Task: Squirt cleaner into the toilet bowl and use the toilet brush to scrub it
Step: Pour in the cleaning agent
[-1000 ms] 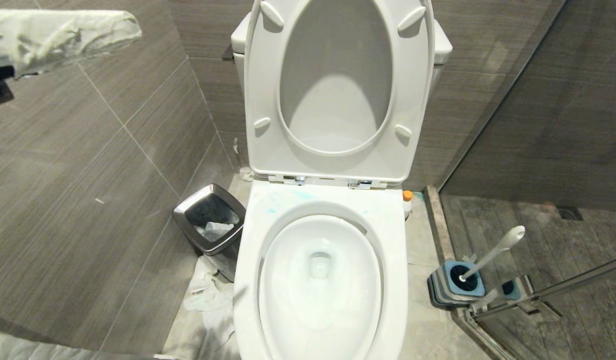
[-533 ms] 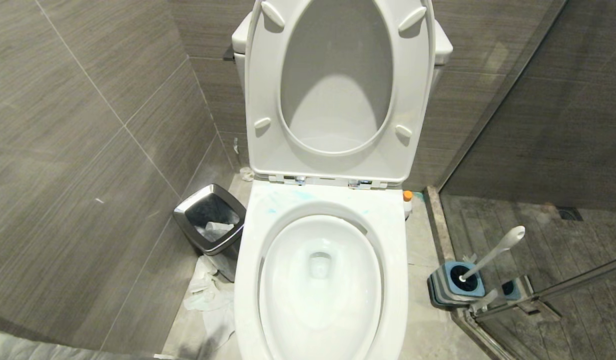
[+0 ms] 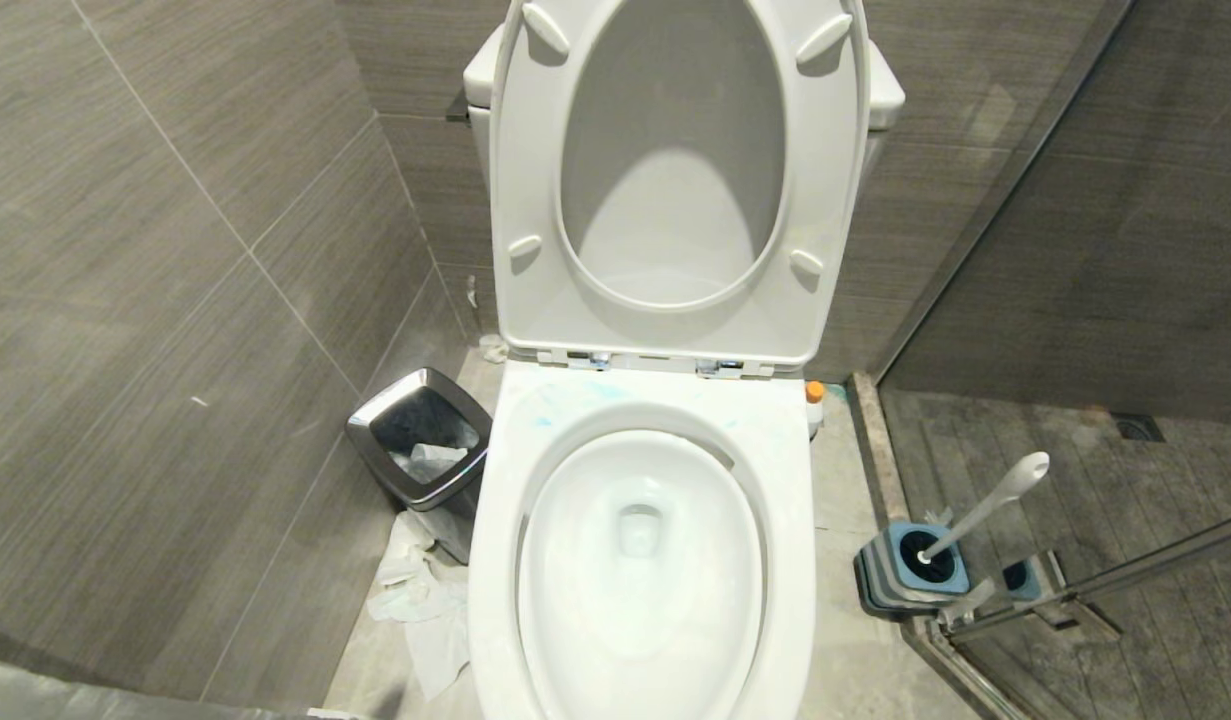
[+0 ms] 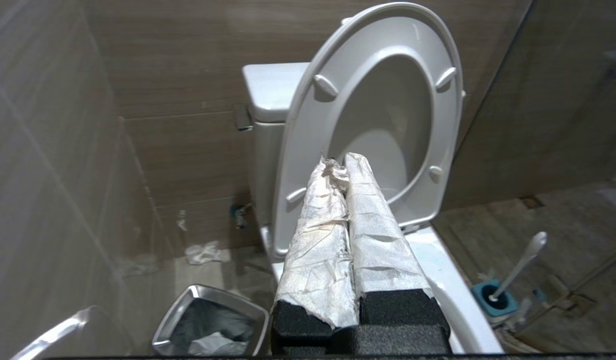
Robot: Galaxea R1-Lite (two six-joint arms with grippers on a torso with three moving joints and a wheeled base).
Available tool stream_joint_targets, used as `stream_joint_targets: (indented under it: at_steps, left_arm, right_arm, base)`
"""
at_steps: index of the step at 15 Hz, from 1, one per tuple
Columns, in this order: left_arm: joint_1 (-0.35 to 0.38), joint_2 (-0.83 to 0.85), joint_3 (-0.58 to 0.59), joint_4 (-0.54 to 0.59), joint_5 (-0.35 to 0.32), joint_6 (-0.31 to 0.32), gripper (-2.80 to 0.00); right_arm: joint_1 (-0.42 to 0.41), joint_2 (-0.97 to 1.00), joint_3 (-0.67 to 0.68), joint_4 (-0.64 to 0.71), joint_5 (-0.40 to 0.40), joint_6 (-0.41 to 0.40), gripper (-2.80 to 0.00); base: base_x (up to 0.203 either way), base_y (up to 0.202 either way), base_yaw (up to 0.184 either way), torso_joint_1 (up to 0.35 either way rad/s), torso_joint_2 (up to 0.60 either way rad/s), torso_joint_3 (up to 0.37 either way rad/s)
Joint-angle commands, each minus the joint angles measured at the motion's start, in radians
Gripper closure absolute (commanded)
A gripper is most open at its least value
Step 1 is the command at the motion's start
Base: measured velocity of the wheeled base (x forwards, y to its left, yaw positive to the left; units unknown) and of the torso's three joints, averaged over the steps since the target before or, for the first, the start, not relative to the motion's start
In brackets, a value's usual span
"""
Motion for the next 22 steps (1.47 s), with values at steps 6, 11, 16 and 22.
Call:
stream_joint_targets:
  at_steps: [6,11,16,22]
  left_arm:
    - [0.229,-0.31,0.098,0.089,-0.264,-0.026,0.0]
    - [0.263,-0.517,0.231,0.104,-0.265,-0.026,0.0]
    - [0.313,-0.671,0.374,0.104,-0.271,-0.08,0.0]
    - [0.315,-0.759,0.487,0.094,-0.267,-0.086,0.0]
  right_arm:
    - [0.0,-0.001,0.012,0.0,0.0,0.0,0.0]
    - [0.0,-0.001,0.012,0.0,0.0,0.001,0.0]
    - [0.0,-0.001,0.012,0.0,0.0,0.0,0.0]
    - [0.0,-0.001,0.012,0.0,0.0,0.0,0.0]
  base:
    - [0.0,0.0,0.0,0.0,0.0,0.0]
    - [0.0,0.0,0.0,0.0,0.0,0.0]
    - [0.0,0.0,0.0,0.0,0.0,0.0]
    - [0.0,0.0,0.0,0.0,0.0,0.0]
